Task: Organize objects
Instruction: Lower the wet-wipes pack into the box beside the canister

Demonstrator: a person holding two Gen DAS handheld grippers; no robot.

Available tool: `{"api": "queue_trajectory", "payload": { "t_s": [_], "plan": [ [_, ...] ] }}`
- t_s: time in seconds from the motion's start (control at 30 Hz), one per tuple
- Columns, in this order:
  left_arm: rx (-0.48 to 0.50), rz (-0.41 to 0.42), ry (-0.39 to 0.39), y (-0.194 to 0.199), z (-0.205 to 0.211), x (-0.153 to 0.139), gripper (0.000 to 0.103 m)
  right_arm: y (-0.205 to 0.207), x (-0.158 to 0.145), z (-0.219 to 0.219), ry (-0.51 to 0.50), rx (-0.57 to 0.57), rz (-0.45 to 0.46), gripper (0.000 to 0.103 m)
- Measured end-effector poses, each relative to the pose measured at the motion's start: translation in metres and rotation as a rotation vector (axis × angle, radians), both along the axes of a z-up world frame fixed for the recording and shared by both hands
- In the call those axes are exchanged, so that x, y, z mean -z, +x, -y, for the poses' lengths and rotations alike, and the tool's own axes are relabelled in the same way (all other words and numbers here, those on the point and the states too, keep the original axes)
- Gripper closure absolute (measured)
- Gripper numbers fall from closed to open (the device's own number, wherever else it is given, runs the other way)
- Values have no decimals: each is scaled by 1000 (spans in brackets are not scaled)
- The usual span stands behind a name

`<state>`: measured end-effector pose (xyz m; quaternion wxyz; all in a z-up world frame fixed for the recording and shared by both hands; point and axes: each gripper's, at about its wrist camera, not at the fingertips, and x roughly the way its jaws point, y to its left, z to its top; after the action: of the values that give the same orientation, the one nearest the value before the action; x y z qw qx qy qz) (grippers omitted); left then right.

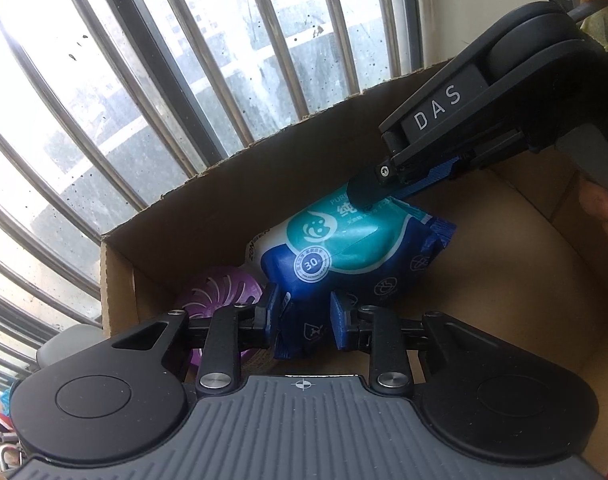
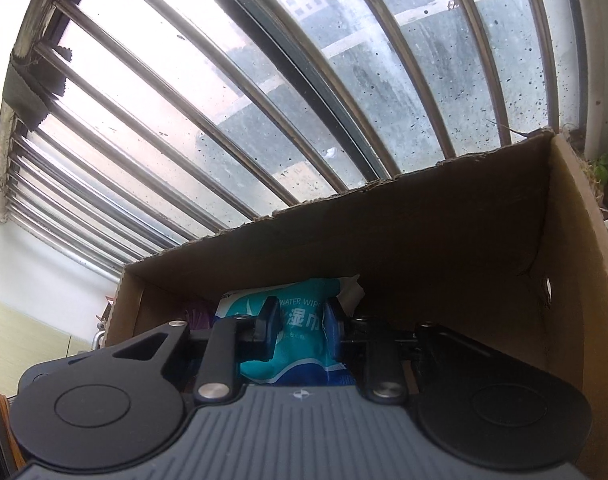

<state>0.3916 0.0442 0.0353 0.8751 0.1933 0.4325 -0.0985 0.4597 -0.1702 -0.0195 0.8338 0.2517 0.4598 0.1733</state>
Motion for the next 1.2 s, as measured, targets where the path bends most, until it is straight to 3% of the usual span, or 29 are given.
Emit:
{"api": "queue_trajectory", "payload": {
  "t_s": [0.13,0.3,0.5,0.77,0.9,1.03,1.07,1.2],
  "plan": [
    [-5,-4,4,-3,-3,1,76,-2,1,0,8,-6,-1,76],
    [-22,-10,-19,-12,-10,1,76,-5,7,11,90,13,-37,75],
    [-29,-3,3,-37,-13,3,76,-20,1,-2,40,-23,-17,75],
    [-21,16,36,-54,-3,4,75,-34,5,-9,48,-34,-23,73],
    [-33,59,23,-64,-6,-9,63,-29,1,-6,33,-19,-34,71],
    [-52,124,-3,-85,-13,-31,60,-42,-14,8,70,28,-7,46],
    [-49,150,-13,-111,-13,-28,59,-49,-22,14,82,43,19,46],
    [-44,278,-59,-149,-4,-50,53,-84,-56,27,89,33,97,44]
  ]
}}
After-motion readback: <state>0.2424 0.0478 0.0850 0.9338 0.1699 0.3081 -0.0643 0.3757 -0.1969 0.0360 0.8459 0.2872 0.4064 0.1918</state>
